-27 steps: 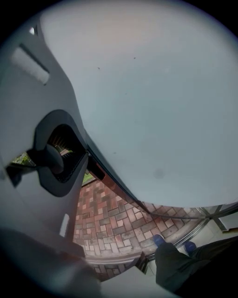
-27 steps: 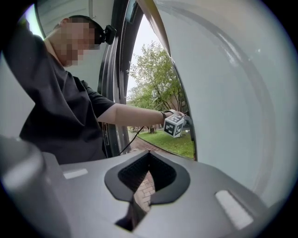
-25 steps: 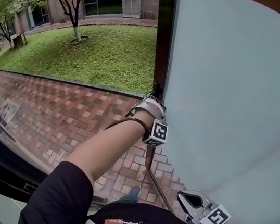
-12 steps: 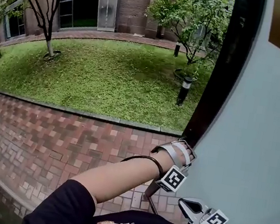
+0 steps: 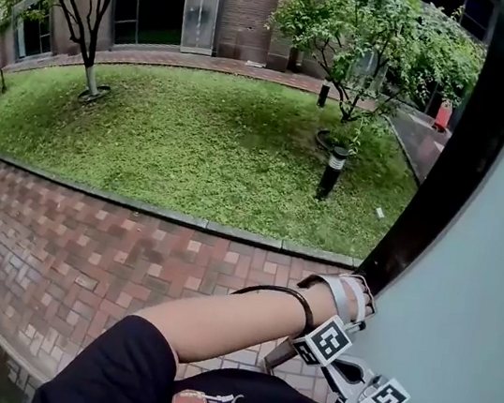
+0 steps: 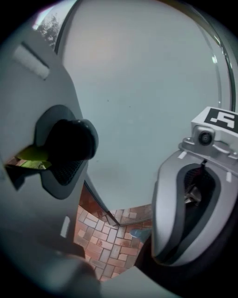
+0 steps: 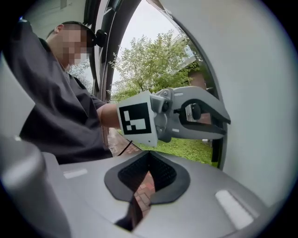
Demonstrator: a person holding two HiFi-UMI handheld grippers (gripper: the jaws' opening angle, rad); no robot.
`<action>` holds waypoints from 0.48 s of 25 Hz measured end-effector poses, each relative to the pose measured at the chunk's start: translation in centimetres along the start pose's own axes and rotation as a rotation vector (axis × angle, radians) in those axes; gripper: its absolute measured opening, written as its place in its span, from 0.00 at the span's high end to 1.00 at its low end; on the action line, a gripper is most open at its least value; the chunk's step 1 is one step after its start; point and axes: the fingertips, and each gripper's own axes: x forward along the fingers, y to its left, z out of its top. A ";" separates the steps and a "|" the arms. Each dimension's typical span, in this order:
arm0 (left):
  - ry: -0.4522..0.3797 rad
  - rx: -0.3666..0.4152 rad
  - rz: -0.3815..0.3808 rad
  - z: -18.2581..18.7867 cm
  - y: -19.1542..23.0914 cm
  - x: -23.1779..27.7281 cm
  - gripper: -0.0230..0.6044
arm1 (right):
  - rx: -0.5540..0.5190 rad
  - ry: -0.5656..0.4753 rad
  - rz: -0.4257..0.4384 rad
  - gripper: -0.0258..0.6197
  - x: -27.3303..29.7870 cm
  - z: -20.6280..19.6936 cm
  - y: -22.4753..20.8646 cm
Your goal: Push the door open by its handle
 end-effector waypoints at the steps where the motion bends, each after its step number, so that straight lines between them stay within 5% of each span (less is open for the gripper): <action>1: -0.034 0.004 -0.008 -0.2 0.2 0.3 0.87 | 0.000 -0.005 0.005 0.96 0.2 0.2 -1.0; 3: -0.082 -0.008 -0.024 -0.4 0.6 0.9 0.81 | 0.036 -0.018 0.016 0.96 0.4 0.5 -2.9; 5: -0.098 -0.093 -0.017 -0.8 1.4 1.4 0.64 | 0.090 -0.023 0.020 0.96 0.5 -0.2 -4.4; 9: -0.114 -0.393 0.122 -4.3 1.8 -0.9 0.56 | 0.109 0.003 -0.006 0.96 1.5 -2.5 -6.7; 12: -0.118 -0.676 0.158 -10.3 -2.4 -5.5 0.57 | 0.089 -0.021 -0.063 0.96 3.5 -1.1 -8.6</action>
